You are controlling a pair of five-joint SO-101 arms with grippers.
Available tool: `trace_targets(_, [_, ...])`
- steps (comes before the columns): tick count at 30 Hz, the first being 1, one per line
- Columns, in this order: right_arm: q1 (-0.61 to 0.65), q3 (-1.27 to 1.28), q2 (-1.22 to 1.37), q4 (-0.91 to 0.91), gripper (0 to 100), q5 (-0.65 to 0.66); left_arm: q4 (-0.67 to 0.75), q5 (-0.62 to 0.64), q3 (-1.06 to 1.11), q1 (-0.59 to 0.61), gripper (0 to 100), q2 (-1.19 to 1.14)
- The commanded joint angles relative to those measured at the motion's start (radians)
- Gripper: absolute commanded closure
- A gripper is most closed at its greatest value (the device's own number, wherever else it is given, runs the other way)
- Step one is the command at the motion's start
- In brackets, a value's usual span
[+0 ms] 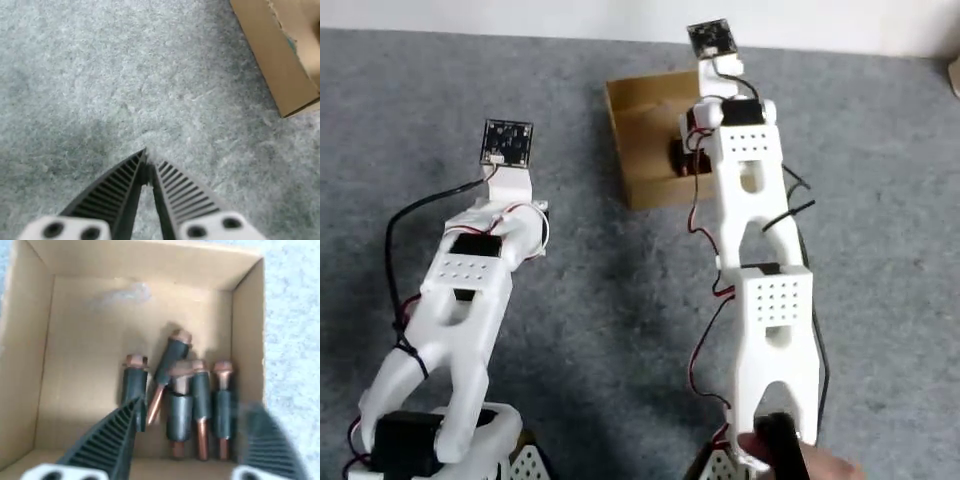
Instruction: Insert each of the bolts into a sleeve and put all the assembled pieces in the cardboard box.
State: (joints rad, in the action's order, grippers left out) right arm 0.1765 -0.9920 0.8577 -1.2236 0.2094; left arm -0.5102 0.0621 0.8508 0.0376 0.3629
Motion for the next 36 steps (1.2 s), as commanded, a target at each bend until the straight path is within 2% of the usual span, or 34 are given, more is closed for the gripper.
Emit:
trace_targets(1, [-0.012,-0.045,-0.031,-0.056,64.5,0.026,0.023,0.005,-0.044,0.012,99,0.002])
trace_targets(6, [-0.028,-0.148,-0.042,-0.162,64.5,0.018,0.023,0.005,-0.044,0.012,99,0.002])
trace_targets(12, [-0.024,-0.49,-0.047,-0.418,64.5,-0.018,0.021,0.003,-0.044,0.021,99,0.025])
trace_targets(14, [-0.004,-0.644,-0.048,-0.526,64.5,-0.014,0.02,0.003,-0.038,0.062,99,0.102])
trace_targets(17, [-0.001,-0.831,-0.076,-0.544,64.5,-0.017,-0.044,0.003,-0.005,0.096,99,0.295])
trace_targets(21, [-0.045,-0.733,-0.219,-0.544,64.5,-0.055,-0.19,-0.084,0.085,0.088,99,0.641])
trace_targets(25, [-0.07,-0.618,-0.446,-0.544,64.5,-0.083,-0.29,-0.273,0.252,0.077,99,1.021])
trace_targets(30, [-0.027,-0.302,-0.808,-0.544,64.5,-0.083,-0.465,-0.425,0.475,0.082,99,1.488])
trace_targets(33, [0.015,-0.012,-1.035,-0.544,64.5,-0.087,-0.575,-0.456,0.498,0.077,99,1.435])
trace_targets(36, [0.059,0.297,-1.268,-0.541,64.5,-0.089,-0.615,-0.456,0.542,0.076,99,1.376])
